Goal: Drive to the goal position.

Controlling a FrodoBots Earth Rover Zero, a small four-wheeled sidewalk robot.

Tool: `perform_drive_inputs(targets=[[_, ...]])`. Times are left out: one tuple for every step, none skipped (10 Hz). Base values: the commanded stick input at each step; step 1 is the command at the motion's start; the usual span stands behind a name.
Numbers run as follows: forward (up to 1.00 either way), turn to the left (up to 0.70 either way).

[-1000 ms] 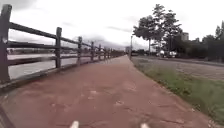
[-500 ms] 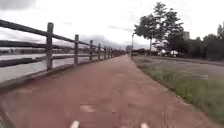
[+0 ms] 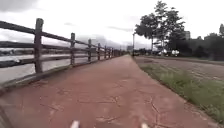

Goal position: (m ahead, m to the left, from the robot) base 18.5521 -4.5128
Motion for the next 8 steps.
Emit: perform_drive_inputs(targets=[[1.00, 0.00], [1.00, 0.00], [1.00, 0.00], [1.00, -0.08], [1.00, -0.24], [1.00, -0.27], [1.00, -0.27], [1.00, -0.25]])
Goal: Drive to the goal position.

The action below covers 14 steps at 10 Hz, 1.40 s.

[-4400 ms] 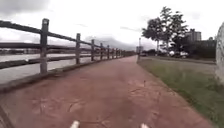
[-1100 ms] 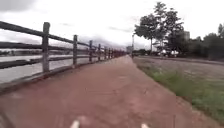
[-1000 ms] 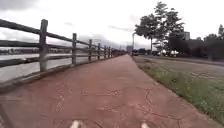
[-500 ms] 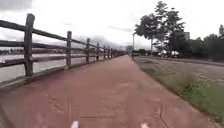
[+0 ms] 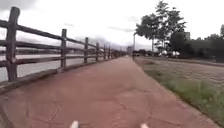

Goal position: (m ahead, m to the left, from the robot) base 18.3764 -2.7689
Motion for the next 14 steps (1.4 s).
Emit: perform_drive_inputs(targets=[[1.00, -0.11], [1.00, 0.00], [1.00, 0.00], [1.00, 0.00], [1.00, -0.18], [1.00, -0.27], [1.00, -0.22], [1.00, 0.00], [1.00, 0.00], [1.00, 0.00], [1.00, 0.00], [1.00, 0.00], [1.00, 0.00], [1.00, 0.00]])
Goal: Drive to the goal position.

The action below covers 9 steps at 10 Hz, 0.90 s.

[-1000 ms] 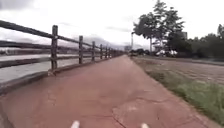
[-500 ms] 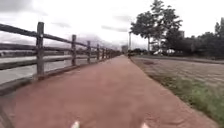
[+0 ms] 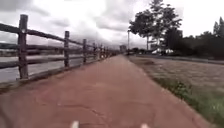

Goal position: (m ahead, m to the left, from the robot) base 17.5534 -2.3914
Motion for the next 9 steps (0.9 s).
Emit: perform_drive_inputs(targets=[[1.00, 0.00], [1.00, 0.00], [1.00, 0.00], [1.00, 0.00], [1.00, 0.00], [1.00, 0.00], [1.00, 0.00], [1.00, 0.00], [1.00, 0.00]])
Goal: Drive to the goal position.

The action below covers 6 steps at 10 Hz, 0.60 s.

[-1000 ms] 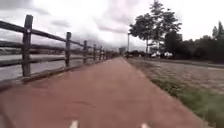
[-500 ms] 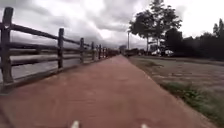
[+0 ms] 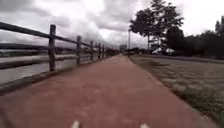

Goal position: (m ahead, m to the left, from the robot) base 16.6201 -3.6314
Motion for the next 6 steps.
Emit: perform_drive_inputs(targets=[[1.00, 0.00], [1.00, 0.00], [1.00, 0.00], [1.00, 0.00], [1.00, 0.00], [1.00, 0.00]])
